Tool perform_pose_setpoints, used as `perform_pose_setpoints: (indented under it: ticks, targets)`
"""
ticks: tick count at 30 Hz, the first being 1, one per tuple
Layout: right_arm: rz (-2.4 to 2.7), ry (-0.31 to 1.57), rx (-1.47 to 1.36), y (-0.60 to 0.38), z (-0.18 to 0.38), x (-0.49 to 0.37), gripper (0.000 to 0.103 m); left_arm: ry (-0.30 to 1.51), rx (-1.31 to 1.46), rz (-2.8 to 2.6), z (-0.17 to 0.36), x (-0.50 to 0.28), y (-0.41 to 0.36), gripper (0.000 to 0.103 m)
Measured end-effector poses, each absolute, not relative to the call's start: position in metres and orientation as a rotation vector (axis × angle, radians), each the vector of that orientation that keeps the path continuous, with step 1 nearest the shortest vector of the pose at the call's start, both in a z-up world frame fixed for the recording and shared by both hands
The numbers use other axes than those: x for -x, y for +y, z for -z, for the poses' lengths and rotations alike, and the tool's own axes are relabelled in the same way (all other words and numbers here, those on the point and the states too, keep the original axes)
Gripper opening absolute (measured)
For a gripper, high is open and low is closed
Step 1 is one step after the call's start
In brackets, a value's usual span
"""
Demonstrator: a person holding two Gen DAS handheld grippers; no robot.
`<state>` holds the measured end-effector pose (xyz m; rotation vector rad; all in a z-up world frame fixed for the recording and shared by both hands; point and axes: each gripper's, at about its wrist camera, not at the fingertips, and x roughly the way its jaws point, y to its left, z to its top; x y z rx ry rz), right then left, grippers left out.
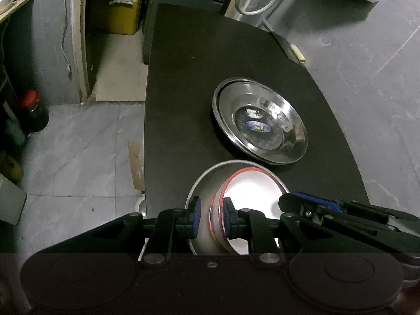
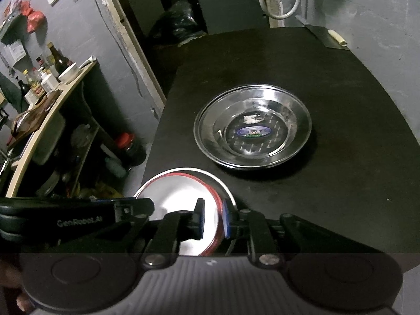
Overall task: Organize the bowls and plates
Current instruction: 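Open both grippers to release the bowl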
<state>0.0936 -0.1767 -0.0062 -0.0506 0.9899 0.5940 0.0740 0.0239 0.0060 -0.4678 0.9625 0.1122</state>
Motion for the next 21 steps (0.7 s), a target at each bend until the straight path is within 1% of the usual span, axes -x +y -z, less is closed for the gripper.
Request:
perform_pose_setpoints:
  ticks: [4,6,7,8,9,10,11,12,14,15,16,17,20,21]
  targets:
    - [-0.574,0.958,0.042,-0.181,0.002,-0.091,0.017,0.938,0.474,-0.116,-0.010,-0.071,0.026,0.021]
    - [-0.564,0.939,0.037,-0.182,-0.001,-0.089,0.017,0.907,0.480,-0.124,-0.015,-0.068,0.027,0.026]
    - [-0.559,0.929,0.035,-0.184,-0.002,-0.089,0.018,0.885,0.484,-0.132,-0.017,-0.066,0.029,0.035]
    - [-0.552,0.917,0.031,-0.185,-0.003,-0.088,0.023,0.866,0.487,-0.143,-0.019,-0.064,0.030,0.042]
    - [-0.543,0.905,0.028,-0.186,-0.005,-0.086,0.026,0.847,0.489,-0.155,-0.021,-0.063,0.031,0.045]
    - [-0.534,0.892,0.025,-0.187,-0.006,-0.086,0.032,0.829,0.492,-0.169,-0.023,-0.061,0.033,0.051]
    - [-0.525,0.880,0.021,-0.188,-0.007,-0.084,0.036,0.814,0.494,-0.180,-0.025,-0.059,0.035,0.058]
    - [-0.515,0.868,0.016,-0.190,-0.008,-0.084,0.038,0.796,0.498,-0.193,-0.027,-0.058,0.038,0.062]
    - [-0.494,0.850,0.006,-0.193,-0.011,-0.082,0.054,0.768,0.502,-0.217,-0.030,-0.055,0.042,0.080]
    - [-0.483,0.842,0.003,-0.195,-0.011,-0.083,0.058,0.753,0.501,-0.229,-0.031,-0.053,0.044,0.085]
    - [-0.472,0.834,-0.001,-0.197,-0.012,-0.083,0.064,0.737,0.499,-0.245,-0.033,-0.051,0.045,0.095]
    - [-0.461,0.827,-0.004,-0.198,-0.012,-0.083,0.071,0.723,0.496,-0.264,-0.035,-0.048,0.047,0.102]
    - [-0.425,0.816,-0.021,-0.204,-0.013,-0.083,0.086,0.689,0.488,-0.300,-0.038,-0.043,0.053,0.102]
    - [-0.413,0.813,-0.030,-0.206,-0.013,-0.082,0.088,0.688,0.489,-0.304,-0.038,-0.042,0.056,0.102]
